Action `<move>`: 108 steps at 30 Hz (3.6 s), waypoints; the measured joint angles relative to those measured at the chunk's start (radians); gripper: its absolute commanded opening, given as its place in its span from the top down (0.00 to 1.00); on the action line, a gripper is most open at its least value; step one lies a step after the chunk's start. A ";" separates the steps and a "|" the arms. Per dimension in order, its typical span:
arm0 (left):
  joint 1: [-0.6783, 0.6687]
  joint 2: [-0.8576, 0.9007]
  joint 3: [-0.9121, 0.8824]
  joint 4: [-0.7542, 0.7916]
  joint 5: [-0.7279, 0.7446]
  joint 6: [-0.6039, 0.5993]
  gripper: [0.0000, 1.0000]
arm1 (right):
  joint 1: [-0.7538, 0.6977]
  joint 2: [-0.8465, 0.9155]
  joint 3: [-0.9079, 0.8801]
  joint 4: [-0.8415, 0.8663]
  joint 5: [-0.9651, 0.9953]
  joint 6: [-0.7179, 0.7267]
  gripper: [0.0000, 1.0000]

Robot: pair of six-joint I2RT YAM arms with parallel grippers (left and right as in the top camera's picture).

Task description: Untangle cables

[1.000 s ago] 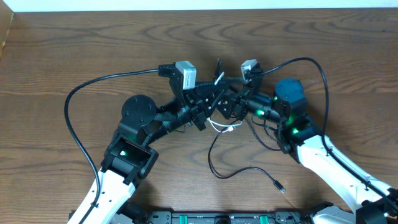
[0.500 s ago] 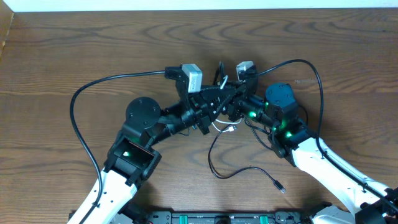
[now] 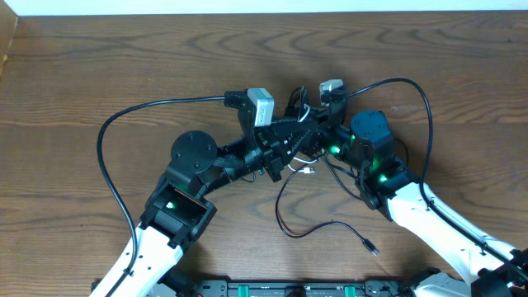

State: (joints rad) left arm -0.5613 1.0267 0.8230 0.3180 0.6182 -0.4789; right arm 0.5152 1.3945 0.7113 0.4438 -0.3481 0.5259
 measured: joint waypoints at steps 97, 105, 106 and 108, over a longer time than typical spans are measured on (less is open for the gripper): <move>0.803 0.079 0.000 -0.681 -0.816 0.098 0.40 | -0.798 0.006 -0.001 0.379 -0.758 0.459 0.01; 0.803 0.079 0.000 -0.682 -0.622 0.094 0.11 | -0.714 0.006 0.000 0.212 -0.780 0.319 0.01; 0.803 0.079 0.000 -0.684 -0.598 0.094 0.11 | -0.702 0.006 0.000 0.183 -0.778 0.298 0.01; 0.803 0.079 0.000 -0.695 -0.542 0.094 0.11 | -0.673 0.006 -0.001 0.134 -0.775 0.253 0.01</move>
State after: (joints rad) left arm 0.2413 1.1053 0.8230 -0.3767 0.0757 -0.3851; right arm -0.1581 1.4006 0.7105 0.5774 -1.1233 0.7784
